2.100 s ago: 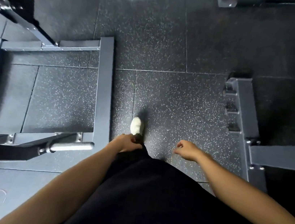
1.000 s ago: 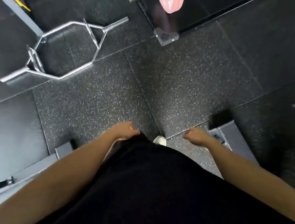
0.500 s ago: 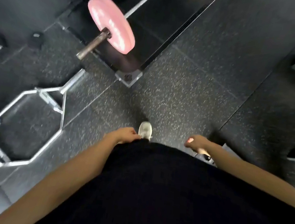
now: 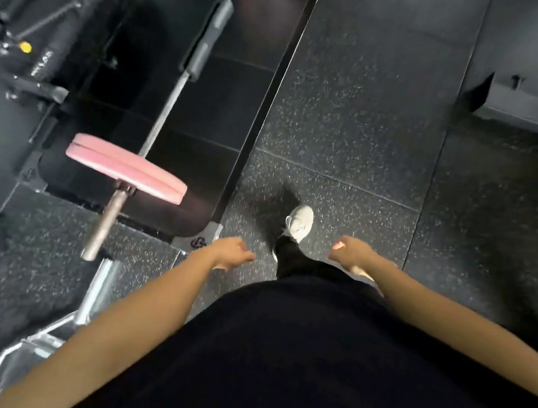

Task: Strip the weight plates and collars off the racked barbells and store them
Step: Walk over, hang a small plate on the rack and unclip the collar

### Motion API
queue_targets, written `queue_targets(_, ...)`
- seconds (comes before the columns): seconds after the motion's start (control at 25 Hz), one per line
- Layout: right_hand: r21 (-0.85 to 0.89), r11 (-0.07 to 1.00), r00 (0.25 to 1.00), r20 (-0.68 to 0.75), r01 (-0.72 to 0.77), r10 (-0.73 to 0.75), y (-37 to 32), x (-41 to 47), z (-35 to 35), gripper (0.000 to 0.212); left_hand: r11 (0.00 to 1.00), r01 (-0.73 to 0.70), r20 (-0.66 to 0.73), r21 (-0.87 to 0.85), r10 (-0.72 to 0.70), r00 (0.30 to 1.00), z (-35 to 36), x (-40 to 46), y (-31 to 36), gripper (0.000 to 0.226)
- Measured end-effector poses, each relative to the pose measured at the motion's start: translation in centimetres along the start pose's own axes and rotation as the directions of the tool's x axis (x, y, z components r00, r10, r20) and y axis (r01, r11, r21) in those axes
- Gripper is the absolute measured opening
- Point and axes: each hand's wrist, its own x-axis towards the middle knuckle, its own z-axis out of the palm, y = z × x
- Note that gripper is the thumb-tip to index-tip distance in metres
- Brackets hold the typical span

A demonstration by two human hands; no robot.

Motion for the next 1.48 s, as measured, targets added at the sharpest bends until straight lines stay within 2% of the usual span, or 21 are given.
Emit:
queue_targets(0.08, 0.033, 0.999, 1.0, -0.015, -0.024, 0.024, -2.1, 4.0, -4.9, 0.052, 1.0, 0.019, -0.038, 0.005, -0.018, 0.999, -5.1, 3.1, 2.6, 0.037)
queue_targets(0.2, 0.012, 1.0, 1.0, 0.007, -0.018, 0.018, -5.4, 8.3, -13.3, 0.049, 0.999, 0.025, -0.103, -0.039, -0.029, 0.994, -13.7, 6.5, 6.7, 0.044)
queue_targets(0.28, 0.03, 0.999, 0.999, -0.035, 0.019, -0.018, -7.7, 10.7, -18.9, 0.046, 0.998, -0.014, -0.188, -0.064, 0.002, 0.982, -19.2, 8.8, 9.2, 0.044)
queue_targets(0.36, 0.056, 0.998, 0.998, -0.058, 0.033, -0.03, -9.8, 13.3, -23.6, 0.044, 0.996, -0.028, -0.214, -0.09, 0.008, 0.977, -23.9, 11.4, 12.3, 0.043)
queue_targets(0.48, 0.081, 0.996, 0.997, -0.075, 0.029, -0.023, -12.1, 17.6, -28.6, 0.043, 0.999, -0.024, -0.132, -0.028, 0.021, 0.991, -29.4, 15.8, 16.6, 0.045)
queue_targets(0.6, 0.048, 0.999, 1.0, -0.013, -0.015, 0.015, -13.5, 22.4, -32.7, 0.043, 0.999, -0.028, -0.014, 0.046, 0.028, 1.0, -35.5, 21.1, 20.5, 0.047)
queue_targets(0.68, -0.013, 0.998, 0.997, 0.054, -0.054, 0.055, -14.7, 26.2, -37.1, 0.042, 0.998, -0.027, 0.008, 0.059, 0.026, 1.0, -41.5, 25.4, 23.5, 0.047)
queue_targets(0.76, -0.002, 0.995, 0.992, 0.08, -0.101, 0.101, -16.4, 29.7, -42.8, 0.041, 0.996, -0.035, 0.004, 0.078, 0.035, 0.999, -48.5, 29.0, 26.9, 0.047)
queue_targets(0.84, 0.082, 0.991, 0.994, -0.016, -0.103, 0.105, -18.4, 32.6, -49.3, 0.038, 0.989, -0.075, -0.039, 0.129, 0.08, 0.996, -54.9, 32.3, 31.0, 0.043)
queue_targets(0.92, 0.178, 0.983, 0.976, -0.202, -0.05, 0.086, -20.1, 35.1, -55.6, 0.032, 0.971, -0.124, -0.057, 0.203, 0.138, 0.989, -60.3, 35.1, 34.9, 0.041)
queue_targets(1.0, 0.236, 0.971, 0.961, -0.26, -0.026, 0.089, -21.5, 37.1, -60.2, 0.033, 0.944, -0.144, 0.024, 0.296, 0.144, 0.989, -64.1, 37.6, 38.9, 0.041)
queue_targets(1.16, 0.158, 0.984, 0.982, -0.152, -0.084, 0.109, -22.6, 42.1, -67.3, 0.035, 0.935, -0.178, 0.113, 0.308, 0.15, 0.982, -69.4, 44.1, 46.6, 0.039)
queue_targets(1.32, 0.124, 0.987, 0.994, -0.035, -0.103, 0.108, -21.8, 48.6, -75.5, 0.033, 0.902, -0.207, 0.204, 0.38, 0.136, 0.969, -74.9, 50.7, 54.8, 0.027)
queue_targets(1.48, 0.181, 0.974, 0.99, -0.01, -0.138, 0.142, -19.7, 54.8, -88.6, 0.032, 0.867, -0.151, 0.146, 0.474, 0.092, 0.985, -84.0, 56.4, 65.1, 0.03)
